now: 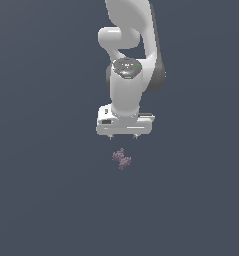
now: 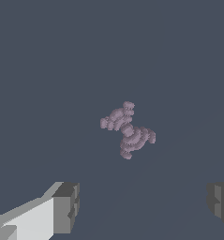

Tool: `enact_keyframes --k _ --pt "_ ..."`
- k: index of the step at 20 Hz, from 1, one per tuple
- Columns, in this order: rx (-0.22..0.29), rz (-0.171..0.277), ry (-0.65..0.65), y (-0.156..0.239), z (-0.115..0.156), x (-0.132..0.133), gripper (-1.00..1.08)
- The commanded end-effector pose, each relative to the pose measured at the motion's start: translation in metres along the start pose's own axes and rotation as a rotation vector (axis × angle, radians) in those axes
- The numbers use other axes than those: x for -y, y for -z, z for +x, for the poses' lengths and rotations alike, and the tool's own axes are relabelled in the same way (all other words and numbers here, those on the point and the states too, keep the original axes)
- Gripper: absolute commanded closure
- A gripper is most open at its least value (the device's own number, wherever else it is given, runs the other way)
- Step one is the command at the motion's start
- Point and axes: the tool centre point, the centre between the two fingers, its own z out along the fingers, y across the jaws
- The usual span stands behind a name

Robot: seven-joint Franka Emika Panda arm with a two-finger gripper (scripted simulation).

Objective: Pick up the object and move it to a goal position.

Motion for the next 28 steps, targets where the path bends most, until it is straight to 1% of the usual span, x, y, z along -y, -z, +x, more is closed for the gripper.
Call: enact_keyframes --k 1,4,8,11,19,28 --pt "0.000 0.000 0.000 0.000 0.000 0.000 -0.92" --pt "0.002 -0.002 0.011 -0.001 -0.001 0.004 -0.92" --pt "0.011 -0.010 0.053 -0.007 -0.005 0.021 -0.92" --pt "0.013 -0.013 0.067 -0.008 -0.007 0.026 -0.92" --pt "0.013 -0.012 0.089 -0.011 -0.005 0.024 -0.92" --pt "0.013 -0.010 0.208 -0.025 0.005 0.017 -0.92"
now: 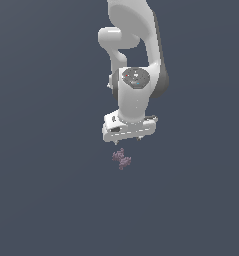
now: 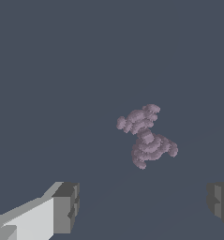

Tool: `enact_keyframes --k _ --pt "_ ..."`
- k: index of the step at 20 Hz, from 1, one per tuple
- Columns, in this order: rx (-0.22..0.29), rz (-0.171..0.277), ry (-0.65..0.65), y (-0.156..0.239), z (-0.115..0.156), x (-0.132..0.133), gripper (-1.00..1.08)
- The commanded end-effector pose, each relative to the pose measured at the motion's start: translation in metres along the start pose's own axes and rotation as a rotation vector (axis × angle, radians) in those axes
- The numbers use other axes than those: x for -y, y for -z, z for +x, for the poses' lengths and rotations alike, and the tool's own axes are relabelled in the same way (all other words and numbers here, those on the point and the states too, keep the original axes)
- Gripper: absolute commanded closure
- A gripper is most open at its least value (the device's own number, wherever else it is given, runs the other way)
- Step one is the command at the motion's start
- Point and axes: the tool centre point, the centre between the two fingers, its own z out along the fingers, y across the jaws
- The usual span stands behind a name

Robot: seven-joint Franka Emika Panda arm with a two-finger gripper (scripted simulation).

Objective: Pick up the object and move it to a goal position.

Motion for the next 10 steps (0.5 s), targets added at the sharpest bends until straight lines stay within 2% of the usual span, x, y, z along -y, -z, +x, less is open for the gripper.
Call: enact_keyframes --k 1,10 --pt "0.000 0.001 0.044 -0.005 0.003 -0.003 -0.92" --pt "-0.004 0.006 0.255 -0.031 0.016 -0.017 -0.92"
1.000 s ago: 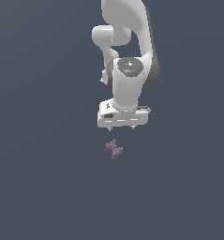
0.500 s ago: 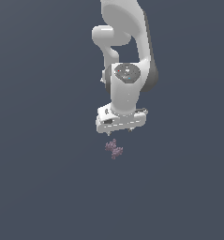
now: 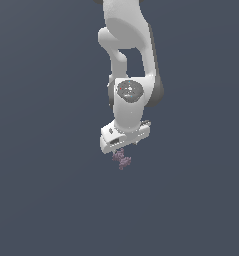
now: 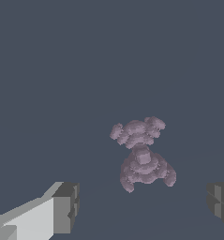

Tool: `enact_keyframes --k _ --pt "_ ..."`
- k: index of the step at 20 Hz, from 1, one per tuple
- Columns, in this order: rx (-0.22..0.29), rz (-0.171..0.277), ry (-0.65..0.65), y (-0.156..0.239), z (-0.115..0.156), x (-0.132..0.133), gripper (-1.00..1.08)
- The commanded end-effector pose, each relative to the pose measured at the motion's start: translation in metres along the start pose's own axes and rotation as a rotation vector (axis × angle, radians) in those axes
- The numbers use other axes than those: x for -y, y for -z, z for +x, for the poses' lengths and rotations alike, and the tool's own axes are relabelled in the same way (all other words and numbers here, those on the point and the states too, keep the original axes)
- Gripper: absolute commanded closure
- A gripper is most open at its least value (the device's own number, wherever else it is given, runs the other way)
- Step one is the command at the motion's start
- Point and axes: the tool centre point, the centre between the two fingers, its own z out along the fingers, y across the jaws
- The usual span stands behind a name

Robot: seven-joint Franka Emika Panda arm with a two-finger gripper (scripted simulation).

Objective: Pick up the object and move it to a goal position.

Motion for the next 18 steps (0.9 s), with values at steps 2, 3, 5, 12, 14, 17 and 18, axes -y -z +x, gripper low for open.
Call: enact_keyframes --k 2,3,5,12,14,17,18 --pt "-0.002 0.002 0.077 -0.010 0.003 -0.006 -0.92" --pt "-0.003 0.003 0.096 -0.012 0.004 -0.008 -0.92" --pt "-0.004 0.004 0.129 -0.016 0.005 -0.010 -0.92" --pt "-0.007 0.007 0.204 -0.026 0.008 -0.016 -0.92" --pt "-0.008 0.007 0.215 -0.027 0.008 -0.017 -0.92" --pt "-0.008 0.007 0.220 -0.028 0.008 -0.017 -0.92" --pt "-0.007 0.007 0.216 -0.028 0.008 -0.017 -0.92"
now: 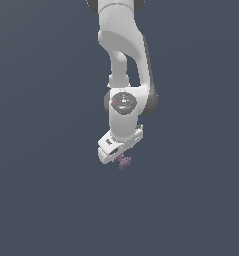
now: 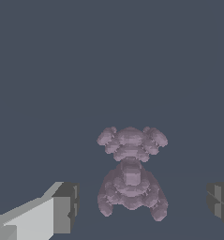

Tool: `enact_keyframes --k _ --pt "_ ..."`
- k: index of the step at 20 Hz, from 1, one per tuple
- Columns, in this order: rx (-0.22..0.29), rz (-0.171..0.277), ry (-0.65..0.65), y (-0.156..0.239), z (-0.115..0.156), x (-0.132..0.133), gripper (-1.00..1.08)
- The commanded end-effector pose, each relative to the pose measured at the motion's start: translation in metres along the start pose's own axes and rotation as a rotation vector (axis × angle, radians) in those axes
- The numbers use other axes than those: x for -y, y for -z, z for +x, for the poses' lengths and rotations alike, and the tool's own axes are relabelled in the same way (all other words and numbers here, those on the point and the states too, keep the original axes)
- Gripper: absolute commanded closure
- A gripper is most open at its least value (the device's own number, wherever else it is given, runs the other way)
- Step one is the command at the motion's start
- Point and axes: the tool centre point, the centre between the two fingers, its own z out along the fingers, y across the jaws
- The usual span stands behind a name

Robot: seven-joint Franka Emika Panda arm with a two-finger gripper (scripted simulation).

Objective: Pick up the object and move it to a goal position.

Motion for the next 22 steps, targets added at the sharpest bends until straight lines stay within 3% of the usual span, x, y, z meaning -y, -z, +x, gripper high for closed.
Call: enact_keyframes --k 1,17,18,22 --pt "0.000 0.000 0.000 0.000 0.000 0.000 -0.92" --pt "-0.001 0.000 0.005 -0.050 0.000 0.000 -0.92" --pt "-0.001 0.000 0.005 -0.050 0.000 0.000 1.08" --pt "-0.001 0.000 0.005 -0.050 0.000 0.000 1.08"
